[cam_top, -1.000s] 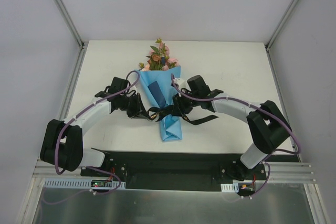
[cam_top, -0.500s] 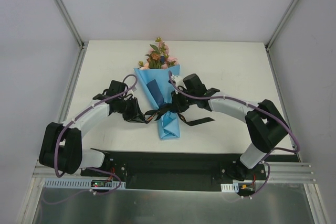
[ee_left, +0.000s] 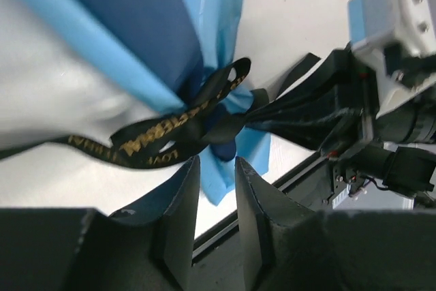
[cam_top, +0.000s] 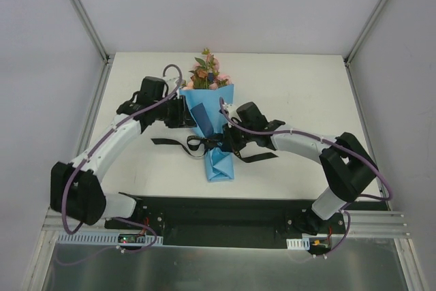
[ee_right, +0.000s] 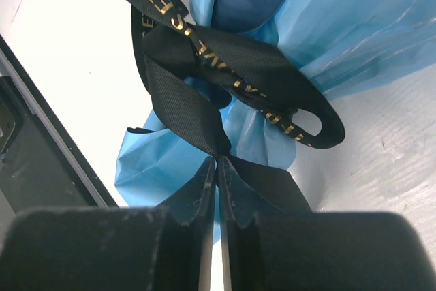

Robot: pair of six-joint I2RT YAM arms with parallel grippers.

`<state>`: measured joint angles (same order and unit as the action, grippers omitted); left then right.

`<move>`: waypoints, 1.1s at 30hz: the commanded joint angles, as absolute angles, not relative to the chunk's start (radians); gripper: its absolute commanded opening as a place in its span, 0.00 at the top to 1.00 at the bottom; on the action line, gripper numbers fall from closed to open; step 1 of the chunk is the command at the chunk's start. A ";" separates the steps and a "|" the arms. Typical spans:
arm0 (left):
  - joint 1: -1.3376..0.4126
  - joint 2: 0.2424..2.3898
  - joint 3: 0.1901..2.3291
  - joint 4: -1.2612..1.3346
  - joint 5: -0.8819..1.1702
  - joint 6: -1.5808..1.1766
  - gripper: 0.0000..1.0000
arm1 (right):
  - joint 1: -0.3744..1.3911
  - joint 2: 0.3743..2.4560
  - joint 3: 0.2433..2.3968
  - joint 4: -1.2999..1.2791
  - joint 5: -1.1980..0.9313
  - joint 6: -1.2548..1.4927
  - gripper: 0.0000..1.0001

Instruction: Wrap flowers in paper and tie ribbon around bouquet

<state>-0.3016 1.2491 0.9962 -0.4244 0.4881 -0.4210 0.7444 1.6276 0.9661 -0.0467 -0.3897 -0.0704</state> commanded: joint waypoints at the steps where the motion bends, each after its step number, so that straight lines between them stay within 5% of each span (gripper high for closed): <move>1: -0.415 1.486 1.158 -0.388 0.558 -0.324 0.74 | 0.752 1.580 0.940 -0.003 -0.362 -0.029 0.93; 7: -0.497 1.699 1.290 -0.391 0.532 -0.273 0.68 | 0.753 1.557 0.922 0.025 -0.336 -0.009 0.94; 19: -0.537 1.798 1.310 -0.391 0.434 -0.210 0.65 | 0.752 1.560 0.920 0.048 -0.351 0.029 0.94; 29: -0.537 1.832 1.295 -0.402 0.508 -0.204 0.73 | 0.736 1.585 0.920 0.055 -0.345 0.086 0.95; 33: -0.537 1.821 1.301 -0.403 0.492 -0.206 0.89 | 0.730 1.595 0.916 0.066 -0.351 0.126 0.96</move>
